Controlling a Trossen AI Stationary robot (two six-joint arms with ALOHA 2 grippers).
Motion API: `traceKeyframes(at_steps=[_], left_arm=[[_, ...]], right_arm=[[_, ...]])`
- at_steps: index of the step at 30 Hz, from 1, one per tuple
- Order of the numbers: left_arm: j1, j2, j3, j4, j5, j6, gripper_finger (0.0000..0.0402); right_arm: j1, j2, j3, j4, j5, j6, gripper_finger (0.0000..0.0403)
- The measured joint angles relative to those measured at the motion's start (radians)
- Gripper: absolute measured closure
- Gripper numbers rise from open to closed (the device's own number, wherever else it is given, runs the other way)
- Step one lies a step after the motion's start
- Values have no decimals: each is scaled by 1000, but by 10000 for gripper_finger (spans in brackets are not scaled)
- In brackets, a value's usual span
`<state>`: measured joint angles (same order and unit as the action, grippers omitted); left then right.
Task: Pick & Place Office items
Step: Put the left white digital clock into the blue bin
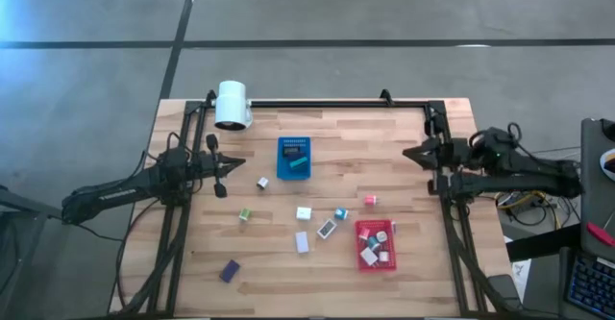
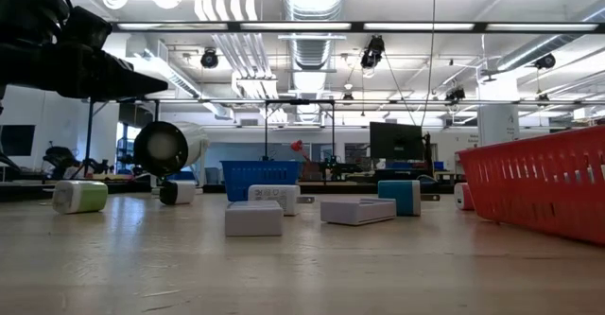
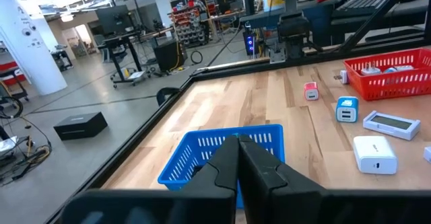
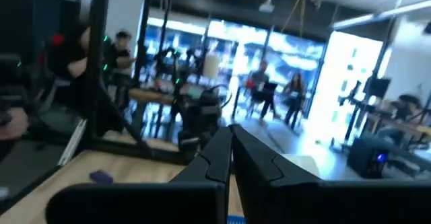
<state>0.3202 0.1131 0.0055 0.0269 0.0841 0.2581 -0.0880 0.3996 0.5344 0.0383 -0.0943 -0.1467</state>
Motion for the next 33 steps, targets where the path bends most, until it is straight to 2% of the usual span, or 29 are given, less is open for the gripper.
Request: traceKeyframes(at_steps=[6,11,17,23,33], left_arm=[[0,0,0,0,0,0,393],[0,0,0,0,0,0,392],[0,0,0,3,0,0,389],[0,1,0,3,0,-3,392],[0,1,0,3,0,0,393]], right_arm=[[-91,-169,-205,107,-7,53,394],[-136,-277,-287,115,-4,120,394],[-138,-392,-397,133,32,143,394],[-138,-382,-474,240,45,141,394],[-138,-377,-505,253,45,117,394]])
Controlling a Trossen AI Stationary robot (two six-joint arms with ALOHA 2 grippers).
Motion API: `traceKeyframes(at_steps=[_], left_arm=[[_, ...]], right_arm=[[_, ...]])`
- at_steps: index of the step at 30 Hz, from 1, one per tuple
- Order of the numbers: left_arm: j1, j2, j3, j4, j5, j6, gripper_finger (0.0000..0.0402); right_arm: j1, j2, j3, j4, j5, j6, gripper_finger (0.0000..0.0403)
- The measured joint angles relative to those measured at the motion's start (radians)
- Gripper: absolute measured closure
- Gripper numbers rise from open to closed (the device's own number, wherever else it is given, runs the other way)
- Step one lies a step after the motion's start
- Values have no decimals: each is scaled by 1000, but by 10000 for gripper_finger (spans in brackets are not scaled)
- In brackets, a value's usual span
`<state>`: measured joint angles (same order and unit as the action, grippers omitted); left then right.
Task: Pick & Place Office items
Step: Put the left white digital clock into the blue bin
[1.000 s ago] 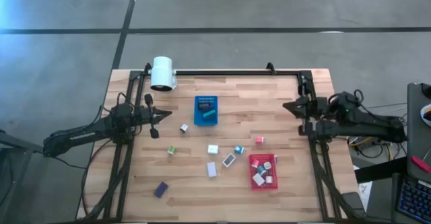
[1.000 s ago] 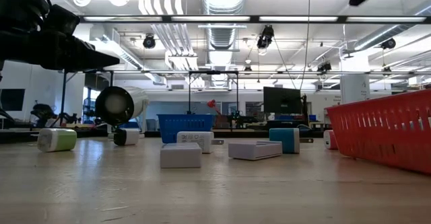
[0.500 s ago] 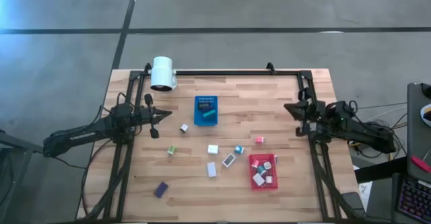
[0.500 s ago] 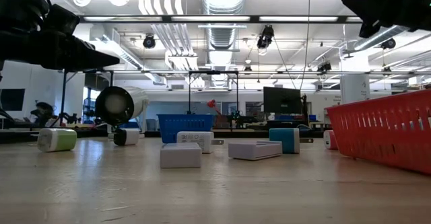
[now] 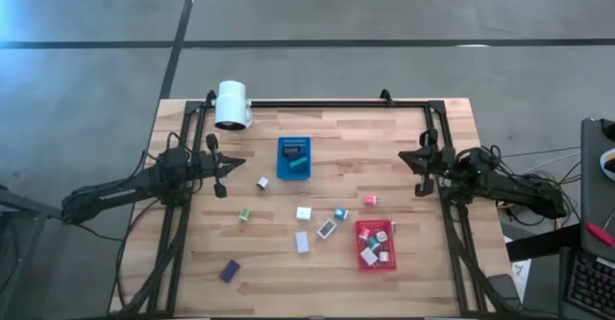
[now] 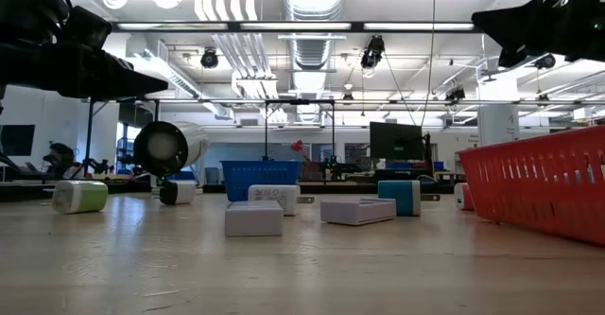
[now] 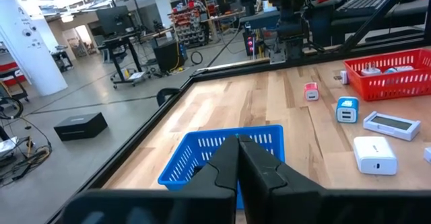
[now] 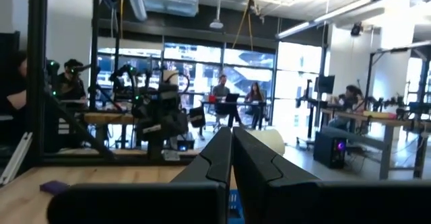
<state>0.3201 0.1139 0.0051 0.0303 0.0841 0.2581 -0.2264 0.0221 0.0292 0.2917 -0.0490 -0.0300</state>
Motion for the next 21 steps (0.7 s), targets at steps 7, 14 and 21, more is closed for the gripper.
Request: traceKeyframes(at_steps=[7,14,21], left_arm=[[0,0,0,0,0,4,392],[0,0,0,0,0,4,394],[0,0,0,0,0,4,388]], right_arm=[[0,15,-11,-50,-1,12,394],[0,18,-12,-45,-1,12,394],[0,19,-12,-45,-1,12,394]])
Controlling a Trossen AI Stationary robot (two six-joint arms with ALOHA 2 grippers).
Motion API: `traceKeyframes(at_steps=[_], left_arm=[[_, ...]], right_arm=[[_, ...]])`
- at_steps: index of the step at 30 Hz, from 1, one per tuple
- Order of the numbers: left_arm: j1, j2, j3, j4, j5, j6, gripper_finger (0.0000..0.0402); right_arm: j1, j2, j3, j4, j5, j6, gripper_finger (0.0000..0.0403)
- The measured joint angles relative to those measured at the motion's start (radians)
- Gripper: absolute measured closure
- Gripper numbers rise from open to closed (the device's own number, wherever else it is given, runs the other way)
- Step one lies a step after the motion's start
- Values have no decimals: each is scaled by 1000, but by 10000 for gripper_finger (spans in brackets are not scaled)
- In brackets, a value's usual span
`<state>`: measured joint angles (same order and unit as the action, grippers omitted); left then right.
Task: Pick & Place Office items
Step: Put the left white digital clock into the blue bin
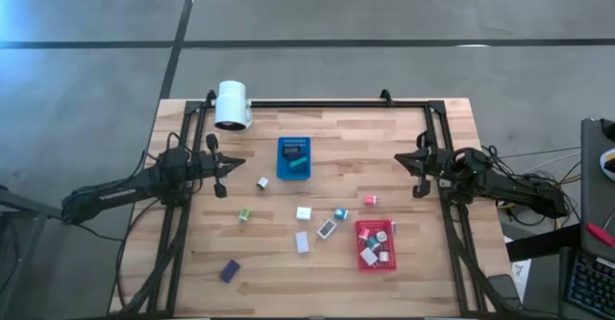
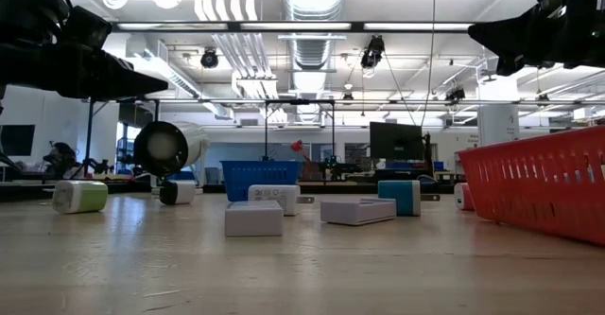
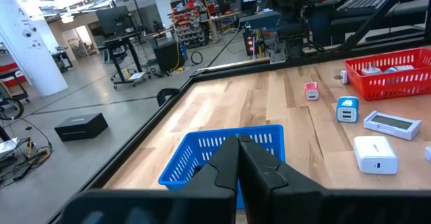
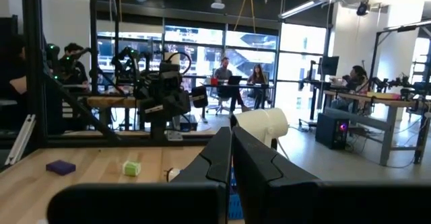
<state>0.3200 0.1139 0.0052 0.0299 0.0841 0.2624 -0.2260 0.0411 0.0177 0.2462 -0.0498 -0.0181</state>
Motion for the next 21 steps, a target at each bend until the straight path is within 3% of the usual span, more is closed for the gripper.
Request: traceKeyframes(at_steps=[12,21], left_arm=[[-19,26,20,16,10,-35,398],[-93,292,165,-5,14,17,400]], right_arm=[[0,1,0,-2,-9,0,394],[0,1,0,-2,-11,2,394]])
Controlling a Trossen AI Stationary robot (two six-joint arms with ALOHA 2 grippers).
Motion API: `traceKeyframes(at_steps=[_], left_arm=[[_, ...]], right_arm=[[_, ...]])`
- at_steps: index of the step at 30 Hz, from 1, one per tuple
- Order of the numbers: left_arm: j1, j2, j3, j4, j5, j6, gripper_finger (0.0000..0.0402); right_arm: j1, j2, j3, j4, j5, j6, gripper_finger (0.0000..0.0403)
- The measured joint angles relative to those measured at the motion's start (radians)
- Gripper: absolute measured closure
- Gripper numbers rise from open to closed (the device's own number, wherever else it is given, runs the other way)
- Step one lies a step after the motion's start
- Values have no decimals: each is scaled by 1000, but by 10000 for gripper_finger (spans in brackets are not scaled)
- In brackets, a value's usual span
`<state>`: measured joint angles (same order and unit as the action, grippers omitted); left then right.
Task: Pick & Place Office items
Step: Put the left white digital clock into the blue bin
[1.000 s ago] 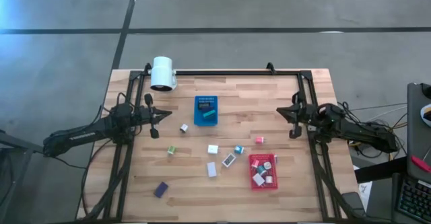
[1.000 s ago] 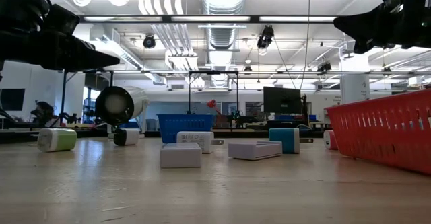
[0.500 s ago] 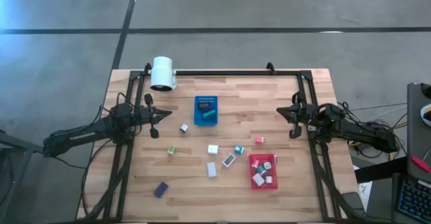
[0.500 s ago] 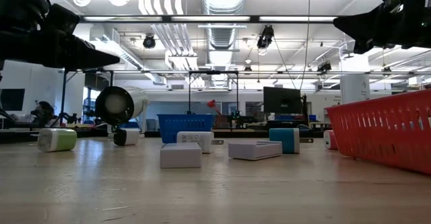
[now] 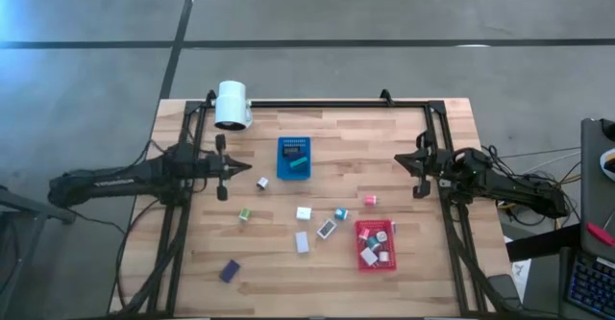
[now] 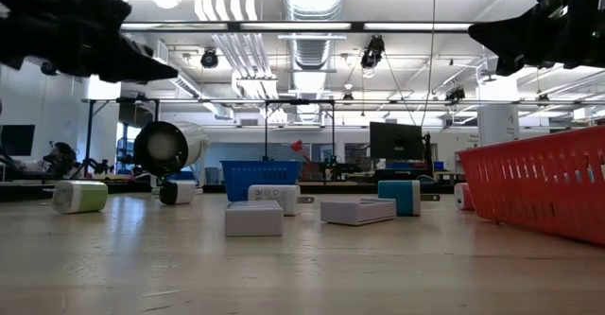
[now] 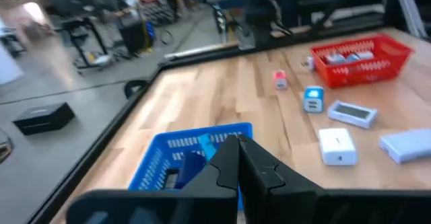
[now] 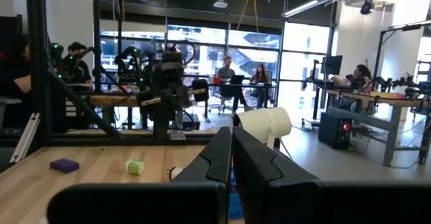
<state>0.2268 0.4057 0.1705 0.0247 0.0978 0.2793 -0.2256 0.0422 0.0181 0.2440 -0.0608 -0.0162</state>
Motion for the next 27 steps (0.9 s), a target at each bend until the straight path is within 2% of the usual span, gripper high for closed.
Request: traceKeyframes(at_steps=[6,12,16,21,27], left_arm=[[-75,288,184,0,8,15,400],[-127,570,412,-39,42,107,393],[-147,749,580,-131,110,137,391],[-173,941,759,-262,114,138,390],[-240,1127,892,-415,116,213,377]], right_arm=[[0,0,0,0,0,-1,394],[0,0,0,0,1,-2,394],[0,0,0,0,2,-2,394],[0,0,0,-1,2,-2,394],[0,0,0,-1,4,-2,394]])
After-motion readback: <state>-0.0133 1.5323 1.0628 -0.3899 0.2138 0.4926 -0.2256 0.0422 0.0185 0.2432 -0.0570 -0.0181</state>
